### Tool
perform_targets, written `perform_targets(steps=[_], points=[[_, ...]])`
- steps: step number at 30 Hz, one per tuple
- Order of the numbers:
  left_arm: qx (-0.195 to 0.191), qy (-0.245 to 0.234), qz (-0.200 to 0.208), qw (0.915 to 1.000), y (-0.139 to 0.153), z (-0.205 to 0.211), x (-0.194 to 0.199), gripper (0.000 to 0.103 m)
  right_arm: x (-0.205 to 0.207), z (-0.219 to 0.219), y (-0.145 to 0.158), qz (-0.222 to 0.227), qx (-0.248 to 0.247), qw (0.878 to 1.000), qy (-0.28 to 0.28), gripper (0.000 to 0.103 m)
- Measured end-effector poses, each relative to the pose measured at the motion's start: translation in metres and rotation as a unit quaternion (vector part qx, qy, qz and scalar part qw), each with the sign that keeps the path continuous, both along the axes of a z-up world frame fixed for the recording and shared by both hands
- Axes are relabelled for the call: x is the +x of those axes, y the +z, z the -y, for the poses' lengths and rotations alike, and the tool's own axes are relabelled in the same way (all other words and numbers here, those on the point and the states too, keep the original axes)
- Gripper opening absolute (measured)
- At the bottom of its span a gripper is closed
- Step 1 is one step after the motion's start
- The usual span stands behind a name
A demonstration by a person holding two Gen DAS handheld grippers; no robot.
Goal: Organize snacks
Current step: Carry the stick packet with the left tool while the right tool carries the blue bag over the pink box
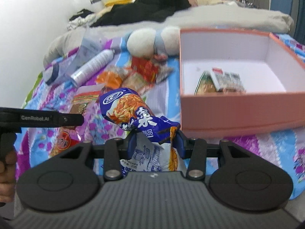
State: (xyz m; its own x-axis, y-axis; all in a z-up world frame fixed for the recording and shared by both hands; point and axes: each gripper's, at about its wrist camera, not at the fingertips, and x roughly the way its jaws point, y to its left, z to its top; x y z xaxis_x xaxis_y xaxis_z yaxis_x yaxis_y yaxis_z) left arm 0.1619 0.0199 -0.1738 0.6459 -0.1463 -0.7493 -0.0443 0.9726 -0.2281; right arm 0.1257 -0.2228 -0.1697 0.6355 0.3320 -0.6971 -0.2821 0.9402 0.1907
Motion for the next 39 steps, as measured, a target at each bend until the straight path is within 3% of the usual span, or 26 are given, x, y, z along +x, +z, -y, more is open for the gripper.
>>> perform_targets(steps=[10,18,23,30,33,39], points=[[-0.010,-0.045,0.060,0.9971,0.064,0.045,0.040,0.058,0.025,0.034,0.052,0.074,0.006,0.996,-0.046,0.046],[-0.021,-0.085,0.081,0.9929,0.095,0.101,0.098,0.058,0.062,0.082,0.087,0.111,-0.009,0.989,-0.093,0.046],[-0.022,-0.104,0.061,0.9925,0.094,0.132,0.142,0.058,0.098,0.111,0.089,0.095,-0.010,0.988,-0.120,0.046],[-0.018,-0.113,0.002,0.9934,0.075,0.164,0.196,0.058,0.137,0.126,0.078,0.044,-0.023,0.993,-0.109,0.046],[0.000,-0.119,-0.015,0.9927,0.068,0.177,0.205,0.058,0.147,0.125,0.072,0.036,-0.045,0.993,-0.102,0.046],[0.005,-0.122,-0.035,0.9919,0.057,0.183,0.212,0.059,0.158,0.132,0.049,0.001,-0.042,0.992,-0.116,0.047]])
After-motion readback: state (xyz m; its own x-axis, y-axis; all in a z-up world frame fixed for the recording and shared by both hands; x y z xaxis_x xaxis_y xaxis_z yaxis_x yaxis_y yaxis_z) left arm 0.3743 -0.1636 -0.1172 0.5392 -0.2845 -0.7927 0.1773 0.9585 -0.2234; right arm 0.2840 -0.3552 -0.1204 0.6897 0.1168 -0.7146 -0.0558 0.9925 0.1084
